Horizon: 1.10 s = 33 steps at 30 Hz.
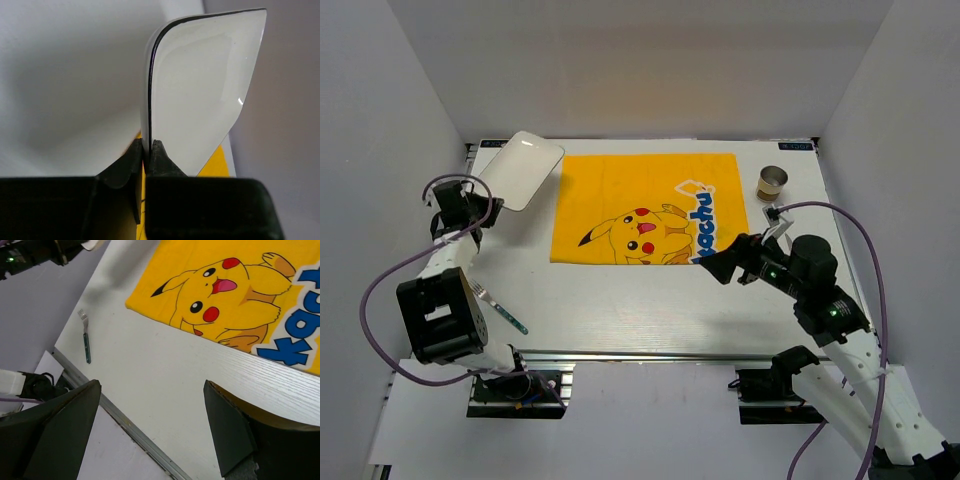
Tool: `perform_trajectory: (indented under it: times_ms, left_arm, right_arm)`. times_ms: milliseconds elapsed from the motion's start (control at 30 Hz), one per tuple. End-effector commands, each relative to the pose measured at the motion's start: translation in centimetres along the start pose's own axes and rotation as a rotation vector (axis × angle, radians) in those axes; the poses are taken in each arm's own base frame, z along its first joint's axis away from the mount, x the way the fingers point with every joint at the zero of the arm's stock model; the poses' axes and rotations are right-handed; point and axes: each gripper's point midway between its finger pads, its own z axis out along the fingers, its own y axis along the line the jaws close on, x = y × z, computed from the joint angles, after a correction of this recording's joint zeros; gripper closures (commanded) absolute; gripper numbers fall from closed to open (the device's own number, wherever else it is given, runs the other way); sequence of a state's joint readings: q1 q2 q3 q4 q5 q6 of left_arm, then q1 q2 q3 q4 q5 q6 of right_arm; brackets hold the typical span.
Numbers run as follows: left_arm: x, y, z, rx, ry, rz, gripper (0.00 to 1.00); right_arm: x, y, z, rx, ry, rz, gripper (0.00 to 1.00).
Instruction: Set the dinner table for one person
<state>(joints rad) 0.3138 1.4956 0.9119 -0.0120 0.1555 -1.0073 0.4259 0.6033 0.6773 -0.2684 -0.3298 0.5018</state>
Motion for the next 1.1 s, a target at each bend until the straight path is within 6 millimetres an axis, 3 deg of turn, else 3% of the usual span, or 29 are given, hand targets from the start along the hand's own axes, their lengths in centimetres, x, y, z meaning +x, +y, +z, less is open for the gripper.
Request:
perform_trajectory:
  times_ms: [0,67,133,167,233,267,333,367,400,500,533,600,633,800,833,867,933,1067]
  left_arm:
    - [-1.3,-13.0,-5.4,0.499,0.011,0.134,1.00]
    - [1.2,-14.2,-5.5,0.577,0.126,0.167,1.00]
    - [2.4,-15.6,-5.4,0.633,0.194,0.196,1.00]
    - [4.6,-15.6,-4.7,0.652,0.289,0.215,1.00]
    - [5.7,-17.7,-4.9,0.727,0.354,0.272,1.00]
    - [7.6,-17.5,-3.6,0.720,0.432,0.274,1.00]
    - [9.0,-18.9,-3.6,0.743,0.519,0.311,1.00]
    - [10.6,-18.9,-2.6,0.740,0.552,0.343,1.00]
    - [10.7,-20.5,-2.8,0.768,0.551,0.377,1.00]
    - [14.6,-20.2,-1.4,0.741,0.688,0.420,1.00]
    - [15.0,-21.6,-1.7,0.741,0.719,0.438,1.00]
    - [18.0,-21.2,-0.3,0.722,0.787,0.494,1.00]
    - [18.3,-22.0,-0.5,0.710,0.797,0.513,1.00]
    - [20.6,-21.5,0.7,0.681,0.827,0.557,1.00]
    - [22.4,-20.8,0.7,0.671,0.887,0.556,1.00]
    - [22.7,-21.1,0.9,0.679,0.880,0.584,1.00]
    - [24.3,-19.6,1.4,0.627,0.909,0.600,1.00]
    - [25.4,-18.4,1.5,0.616,0.925,0.579,1.00]
  right_arm:
    - [-0.4,-1.6,-0.1,0.085,-0.025,-0.020,0.11]
    - [0.1,-2.7,0.2,0.139,0.002,0.002,0.11]
    - [0.2,-3.7,0.2,0.208,0.033,0.023,0.11]
    - [0.2,-3.9,0.2,0.223,0.041,0.016,0.11]
    - [-0.7,-4.0,0.0,0.246,0.024,0.002,0.11]
    - [-0.9,-4.2,-0.2,0.261,0.025,-0.012,0.11]
    - [-2.2,-4.7,-0.7,0.325,-0.004,-0.020,0.11]
    - [-2.0,-5.2,-1.2,0.363,0.015,-0.017,0.11]
    - [-3.0,-5.5,-1.5,0.405,-0.003,-0.021,0.11]
    - [-3.1,-6.0,-2.1,0.449,0.009,-0.025,0.11]
    - [-3.4,-5.9,-2.3,0.453,0.000,-0.029,0.11]
    - [-3.7,-6.1,-2.9,0.476,-0.013,-0.031,0.11]
    - [-4.0,-5.8,-3.1,0.476,-0.023,-0.035,0.11]
    - [-4.3,-5.4,-4.3,0.486,-0.031,-0.037,0.11]
    - [-4.3,-5.4,-4.4,0.486,-0.034,-0.037,0.11]
    - [-4.2,-5.5,-4.4,0.490,-0.034,-0.037,0.11]
    - [-4.0,-5.5,-4.6,0.492,-0.033,-0.033,0.11]
    - [-3.6,-5.3,-4.7,0.475,-0.028,-0.027,0.11]
